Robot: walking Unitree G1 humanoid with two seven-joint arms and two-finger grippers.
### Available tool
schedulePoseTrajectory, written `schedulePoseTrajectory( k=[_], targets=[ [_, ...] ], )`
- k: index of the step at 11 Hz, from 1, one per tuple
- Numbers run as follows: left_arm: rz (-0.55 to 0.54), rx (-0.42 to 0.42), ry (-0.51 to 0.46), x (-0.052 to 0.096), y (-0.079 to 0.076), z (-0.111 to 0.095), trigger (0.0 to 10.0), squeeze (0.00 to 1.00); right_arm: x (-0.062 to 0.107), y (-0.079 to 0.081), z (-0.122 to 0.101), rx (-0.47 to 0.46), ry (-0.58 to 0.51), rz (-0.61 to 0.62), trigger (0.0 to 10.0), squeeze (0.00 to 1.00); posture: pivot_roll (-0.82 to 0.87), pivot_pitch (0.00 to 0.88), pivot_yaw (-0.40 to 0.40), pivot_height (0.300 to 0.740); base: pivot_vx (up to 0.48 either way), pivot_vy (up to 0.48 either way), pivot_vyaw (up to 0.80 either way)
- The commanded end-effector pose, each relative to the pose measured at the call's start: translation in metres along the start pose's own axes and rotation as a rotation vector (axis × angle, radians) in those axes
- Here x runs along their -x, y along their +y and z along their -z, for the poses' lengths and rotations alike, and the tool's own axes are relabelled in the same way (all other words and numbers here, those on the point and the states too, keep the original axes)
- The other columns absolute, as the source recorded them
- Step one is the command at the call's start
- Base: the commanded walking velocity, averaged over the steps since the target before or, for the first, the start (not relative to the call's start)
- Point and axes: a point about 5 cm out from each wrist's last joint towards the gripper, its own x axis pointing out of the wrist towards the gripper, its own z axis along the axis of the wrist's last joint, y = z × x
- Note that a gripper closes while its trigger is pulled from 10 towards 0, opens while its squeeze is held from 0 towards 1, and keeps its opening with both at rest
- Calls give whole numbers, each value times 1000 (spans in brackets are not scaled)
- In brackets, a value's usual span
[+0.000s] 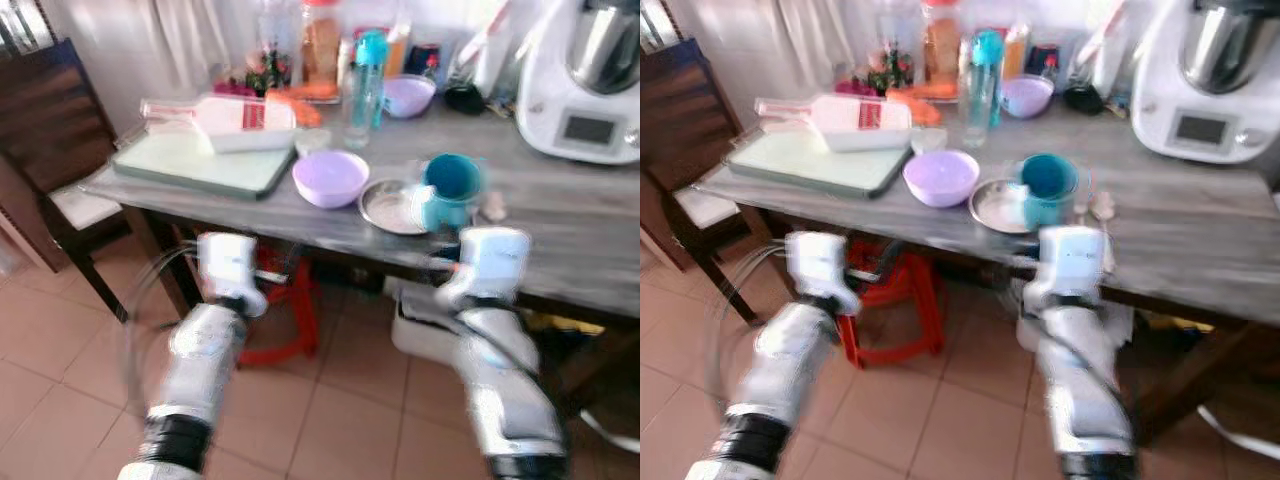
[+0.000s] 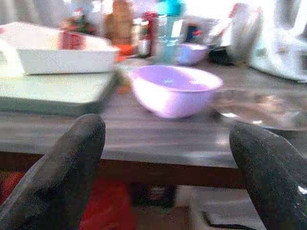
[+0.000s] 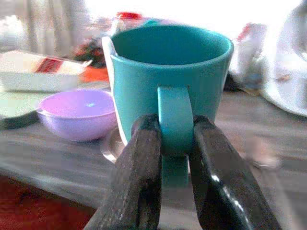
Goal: Setting the table
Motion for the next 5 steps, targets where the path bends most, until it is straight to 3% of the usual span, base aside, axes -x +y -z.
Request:
schedulePoseTrajectory(
  k=[1, 2, 3, 5],
  targets=[
    [33, 7, -6, -3, -9, -1, 10000, 0, -1, -10, -7, 10, -29, 28, 10000, 0, -20, 18, 30, 740, 360, 0, 0],
    [33, 7, -6, -3, -9, -1, 10000, 0, -1, -10, -7, 10, -29, 28, 10000, 0, -20, 18, 30, 740, 360, 0, 0],
    [39, 10, -2, -2, -11, 0, 10000, 0, -2, -8, -7, 9, -29, 26, 10000, 0, -19, 15, 31, 740, 364, 0, -544],
    [51, 15, 0, -1, -15, 0, 10000, 0, -5, -6, -9, 8, -35, 20, 10000, 0, -18, 19, 30, 740, 358, 0, 0]
  ],
)
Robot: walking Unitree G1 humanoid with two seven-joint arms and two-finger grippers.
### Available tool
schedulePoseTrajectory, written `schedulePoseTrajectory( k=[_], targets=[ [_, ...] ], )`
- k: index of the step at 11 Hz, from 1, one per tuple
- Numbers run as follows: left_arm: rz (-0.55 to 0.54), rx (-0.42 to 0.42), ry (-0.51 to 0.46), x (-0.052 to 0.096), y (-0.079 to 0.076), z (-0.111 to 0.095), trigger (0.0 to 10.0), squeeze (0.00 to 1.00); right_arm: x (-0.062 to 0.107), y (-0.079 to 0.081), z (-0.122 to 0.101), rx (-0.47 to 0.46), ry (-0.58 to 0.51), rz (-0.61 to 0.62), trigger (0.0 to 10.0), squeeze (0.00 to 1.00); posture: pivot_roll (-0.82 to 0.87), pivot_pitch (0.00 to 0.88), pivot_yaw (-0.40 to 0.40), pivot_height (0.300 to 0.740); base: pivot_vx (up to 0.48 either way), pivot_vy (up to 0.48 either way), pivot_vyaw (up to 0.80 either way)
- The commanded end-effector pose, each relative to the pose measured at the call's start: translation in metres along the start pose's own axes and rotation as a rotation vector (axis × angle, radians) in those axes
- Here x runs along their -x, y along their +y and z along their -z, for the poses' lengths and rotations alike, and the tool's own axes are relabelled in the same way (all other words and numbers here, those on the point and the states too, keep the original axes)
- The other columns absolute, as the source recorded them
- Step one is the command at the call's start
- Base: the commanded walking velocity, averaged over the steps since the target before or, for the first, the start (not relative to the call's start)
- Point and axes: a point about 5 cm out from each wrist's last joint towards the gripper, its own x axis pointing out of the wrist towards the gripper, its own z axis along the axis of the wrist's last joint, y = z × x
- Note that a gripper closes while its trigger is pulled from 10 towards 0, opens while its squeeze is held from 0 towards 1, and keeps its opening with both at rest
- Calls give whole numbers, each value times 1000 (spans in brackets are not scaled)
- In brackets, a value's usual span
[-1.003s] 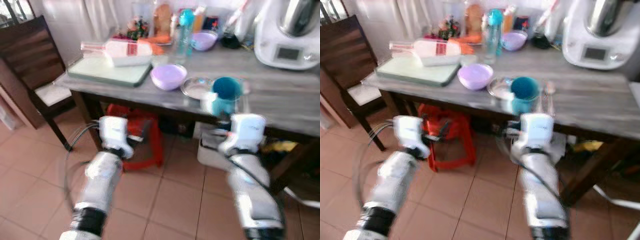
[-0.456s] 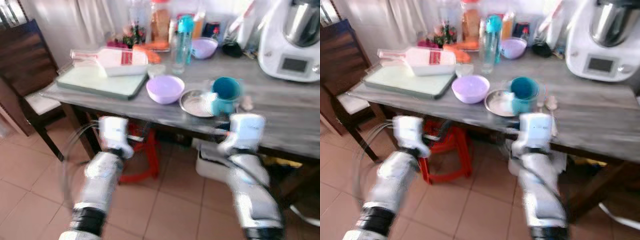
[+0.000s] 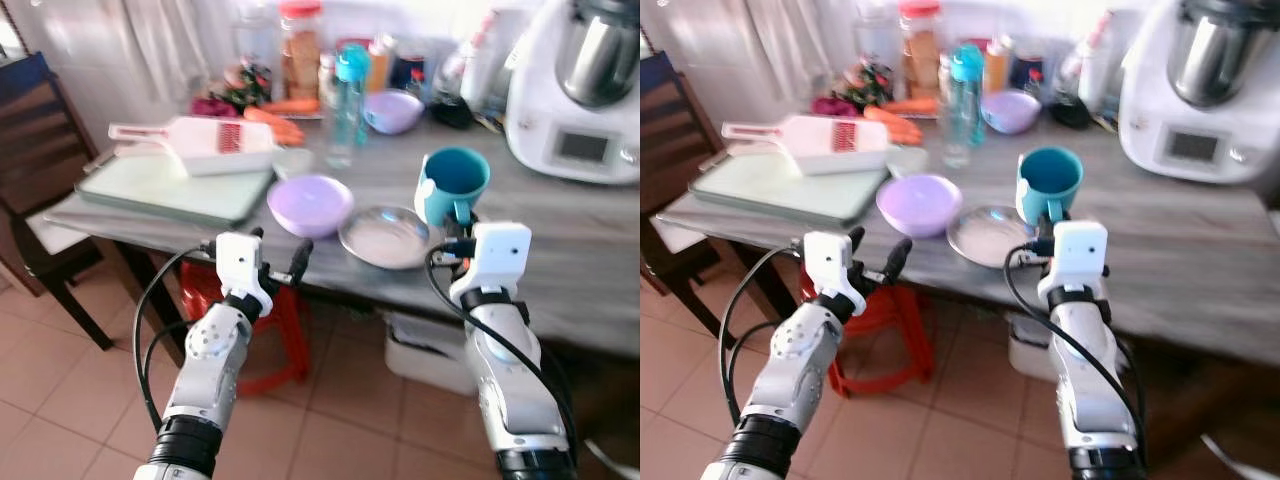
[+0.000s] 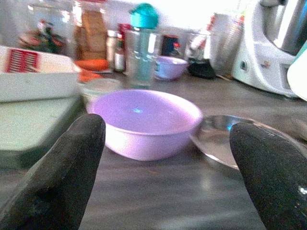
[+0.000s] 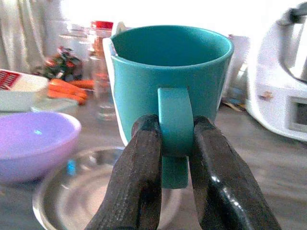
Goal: Setting the table
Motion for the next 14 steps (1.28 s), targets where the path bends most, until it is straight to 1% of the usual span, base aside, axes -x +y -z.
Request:
schedulePoseTrajectory(
  k=[1, 4, 5, 6, 7, 9, 10, 11, 12, 13, 14],
  targets=[
    [-12, -5, 11, 3, 5, 0, 10000, 0, -3, 7, -7, -7, -30, -23, 10000, 0, -19, 18, 29, 740, 356, 0, 0],
    [4, -18, 8, 10, 3, -3, 10000, 0, -6, 5, -9, 1, -37, -19, 10000, 0, -18, 18, 27, 740, 333, 0, 0],
    [16, -11, -11, 14, 1, -7, 10000, 0, -6, 5, -10, 7, -41, -16, 10000, 0, -19, 18, 27, 740, 0, 0, 0],
    [41, -43, -26, 18, -1, -12, 10000, 0, -7, 3, -10, 14, -43, -12, 10000, 0, -19, 18, 27, 740, 0, 0, 0],
    [93, -71, -30, 27, -3, -18, 10000, 0, -7, -3, -9, 32, -38, 10, 10000, 0, -17, 19, 26, 740, 0, 0, 0],
    [188, -115, -5, 40, -3, -18, 10000, 0, -10, -11, -9, 51, -34, 35, 10000, 0, -13, 19, 22, 740, 0, 0, 0],
    [261, -98, 19, 47, -3, -17, 10000, 0, -14, -17, -9, 55, -32, 42, 10000, 0, -12, 18, 22, 740, 0, 0, 0],
    [335, -84, 36, 50, -7, -17, 10000, 0, -19, -21, -9, 54, -26, 39, 10000, 0, -12, 18, 22, 740, 0, 0, 0],
    [435, -73, 55, 53, -17, -16, 10000, 0, -29, -24, -3, 33, 25, 9, 10000, 0, -11, 18, 22, 740, 0, 0, 0],
    [473, -67, 64, 55, -21, -16, 10000, 0, -35, -28, 0, 29, 54, -2, 10000, 0, -11, 23, 22, 740, 0, 0, 0],
    [488, -63, 71, 56, -22, -16, 10000, 0, -41, -34, 3, 24, 72, 3, 10000, 0, -11, 23, 22, 740, 0, 0, 0]
  ],
)
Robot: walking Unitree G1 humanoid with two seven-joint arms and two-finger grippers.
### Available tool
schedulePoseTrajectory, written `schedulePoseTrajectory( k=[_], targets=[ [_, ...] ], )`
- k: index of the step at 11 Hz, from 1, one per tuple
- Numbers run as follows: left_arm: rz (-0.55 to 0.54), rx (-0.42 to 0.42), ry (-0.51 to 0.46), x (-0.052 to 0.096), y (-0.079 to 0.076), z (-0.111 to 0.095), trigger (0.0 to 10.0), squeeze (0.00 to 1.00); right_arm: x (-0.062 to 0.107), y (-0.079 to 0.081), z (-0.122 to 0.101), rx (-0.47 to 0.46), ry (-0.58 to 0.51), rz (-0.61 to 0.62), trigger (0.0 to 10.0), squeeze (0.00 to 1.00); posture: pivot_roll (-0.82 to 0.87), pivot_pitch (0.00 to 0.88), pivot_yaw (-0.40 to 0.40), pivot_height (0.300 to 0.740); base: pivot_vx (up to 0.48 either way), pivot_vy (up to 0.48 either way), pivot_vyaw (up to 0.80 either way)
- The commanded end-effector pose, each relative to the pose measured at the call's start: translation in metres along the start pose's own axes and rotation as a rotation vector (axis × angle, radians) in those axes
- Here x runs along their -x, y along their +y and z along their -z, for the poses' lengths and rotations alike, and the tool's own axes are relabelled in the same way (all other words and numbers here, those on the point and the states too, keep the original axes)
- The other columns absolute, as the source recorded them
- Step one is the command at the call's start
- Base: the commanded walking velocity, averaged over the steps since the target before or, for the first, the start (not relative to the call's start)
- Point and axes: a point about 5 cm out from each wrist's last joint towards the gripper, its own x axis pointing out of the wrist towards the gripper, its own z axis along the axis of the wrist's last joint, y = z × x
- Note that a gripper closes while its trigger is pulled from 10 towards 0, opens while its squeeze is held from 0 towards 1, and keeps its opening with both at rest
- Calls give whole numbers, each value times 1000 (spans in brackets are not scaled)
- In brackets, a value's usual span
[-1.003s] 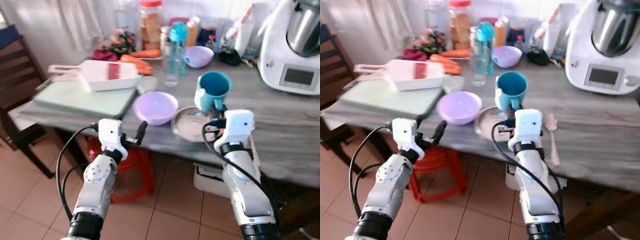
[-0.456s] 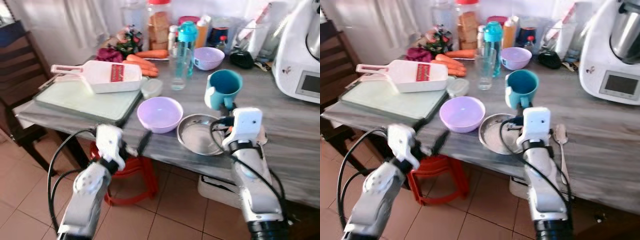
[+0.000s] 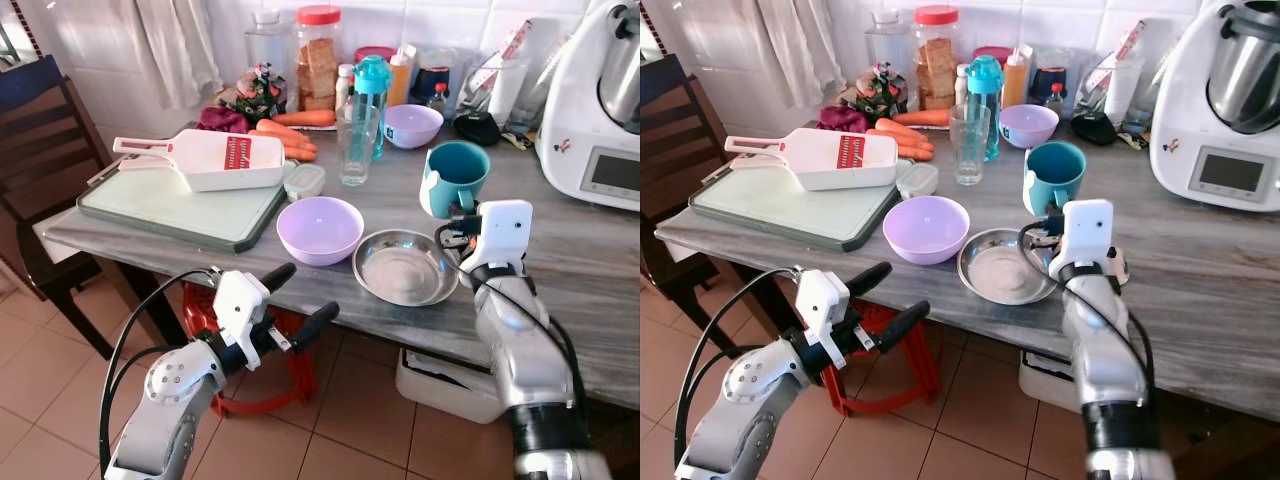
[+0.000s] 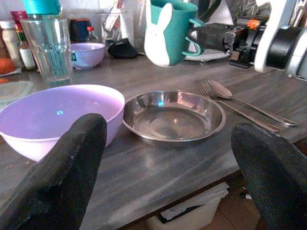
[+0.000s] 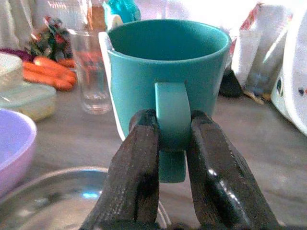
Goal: Setting the table
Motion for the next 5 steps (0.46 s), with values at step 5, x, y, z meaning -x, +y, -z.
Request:
schedulePoseTrajectory(
  k=[5],
  targets=[
    [46, 12, -3, -2, -9, -5, 10000, 0, -22, -24, 4, -10, 43, -5, 10000, 0, -3, 46, 25, 740, 0, 0, 0]
  ],
)
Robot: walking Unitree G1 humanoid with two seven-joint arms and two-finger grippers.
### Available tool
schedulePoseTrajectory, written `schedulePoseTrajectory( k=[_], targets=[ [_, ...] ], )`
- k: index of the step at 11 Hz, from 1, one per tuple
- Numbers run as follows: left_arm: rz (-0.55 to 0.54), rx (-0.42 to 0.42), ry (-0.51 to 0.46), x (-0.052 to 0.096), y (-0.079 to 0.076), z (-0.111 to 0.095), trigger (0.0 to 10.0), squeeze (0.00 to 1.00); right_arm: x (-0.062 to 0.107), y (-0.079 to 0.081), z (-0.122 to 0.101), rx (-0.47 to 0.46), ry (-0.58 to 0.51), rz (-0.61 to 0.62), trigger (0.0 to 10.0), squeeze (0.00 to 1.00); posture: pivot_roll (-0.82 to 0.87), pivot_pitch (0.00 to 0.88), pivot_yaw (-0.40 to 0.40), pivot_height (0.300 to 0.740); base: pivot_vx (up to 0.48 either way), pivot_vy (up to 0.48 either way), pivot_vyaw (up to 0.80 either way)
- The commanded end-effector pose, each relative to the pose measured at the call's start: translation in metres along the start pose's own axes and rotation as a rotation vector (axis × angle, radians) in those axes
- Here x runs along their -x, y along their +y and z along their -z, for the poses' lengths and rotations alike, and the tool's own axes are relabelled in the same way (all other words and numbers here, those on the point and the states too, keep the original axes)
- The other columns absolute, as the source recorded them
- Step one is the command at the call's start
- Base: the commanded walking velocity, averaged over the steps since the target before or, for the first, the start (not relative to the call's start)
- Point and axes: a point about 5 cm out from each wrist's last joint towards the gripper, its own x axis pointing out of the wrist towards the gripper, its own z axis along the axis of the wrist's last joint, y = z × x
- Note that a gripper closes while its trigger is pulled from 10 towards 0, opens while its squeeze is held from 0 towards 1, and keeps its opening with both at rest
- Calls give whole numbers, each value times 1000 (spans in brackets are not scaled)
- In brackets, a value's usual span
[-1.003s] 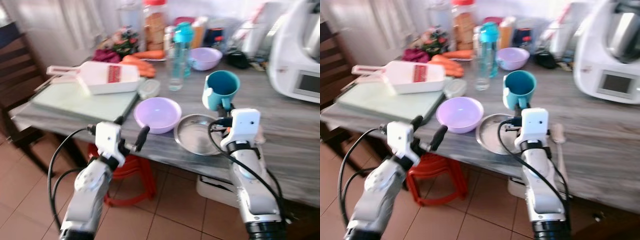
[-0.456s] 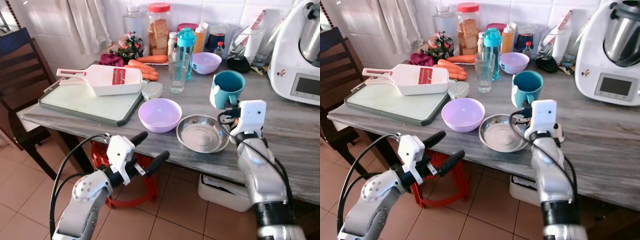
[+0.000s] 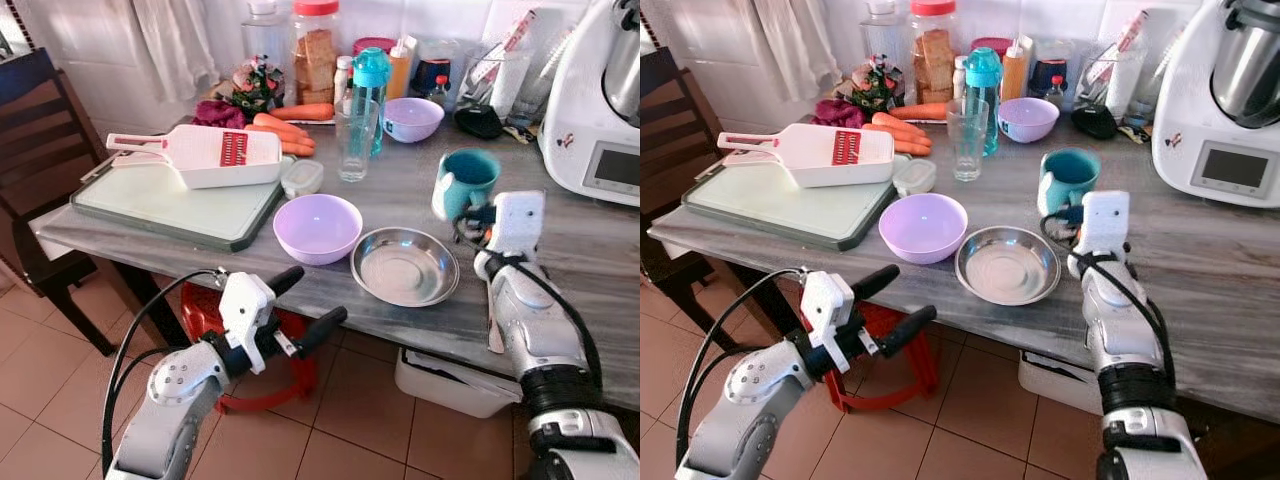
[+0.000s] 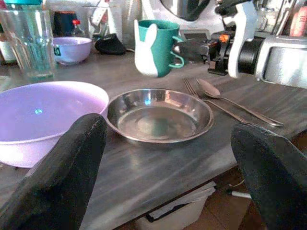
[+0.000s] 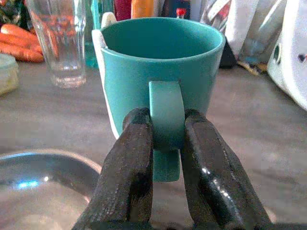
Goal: Setting the table
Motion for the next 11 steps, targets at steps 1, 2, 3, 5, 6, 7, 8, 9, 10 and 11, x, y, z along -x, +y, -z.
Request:
schedulePoseTrajectory(
  k=[1, 2, 3, 5, 6, 7, 8, 9, 10, 11],
  targets=[
    [16, -9, -2, -1, -1, -4, 10000, 0, -6, 1, -9, -12, -38, -17, 10000, 0, -1, 47, 27, 740, 0, 0, 0],
    [23, -8, 0, -1, -1, -4, 10000, 0, -8, 4, -6, -14, -29, -28, 10000, 0, 4, 50, 31, 740, 0, 0, 0],
    [24, -8, 1, 0, -1, -5, 10000, 0, -8, 5, -4, -15, -26, -34, 10000, 0, 6, 51, 33, 740, 0, 0, 0],
    [23, -1, 8, 0, -1, -4, 10000, 0, -8, 4, 3, -20, -15, -38, 10000, 0, 9, 54, 36, 740, 0, 0, 0],
    [22, 1, 9, 0, 0, -4, 10000, 0, -7, 4, 6, -23, -4, -40, 10000, 0, 12, 53, 36, 740, 0, 0, 0],
    [22, 1, 10, 1, 0, -4, 10000, 0, -7, 4, 8, -27, -3, -44, 10000, 0, 12, 53, 36, 740, 0, 0, 0],
    [21, 2, 11, 1, 1, -4, 10000, 0, -7, 5, 9, -28, -4, -46, 10000, 600, 13, 53, 37, 740, 0, 0, 0],
    [21, 2, 12, 1, 1, -4, 10000, 0, -7, 5, 10, -31, -2, -47, 10000, 1000, 13, 53, 37, 740, 0, 0, 0],
    [20, 2, 13, 0, 1, -4, 10000, 0, -7, 6, 11, -33, -2, -48, 10000, 1000, 15, 51, 38, 740, 0, 0, 0],
    [20, 2, 13, 0, 2, -3, 10000, 0, -7, 6, 12, -33, -1, -50, 10000, 1000, 15, 51, 38, 740, 0, 0, 0]
  ],
)
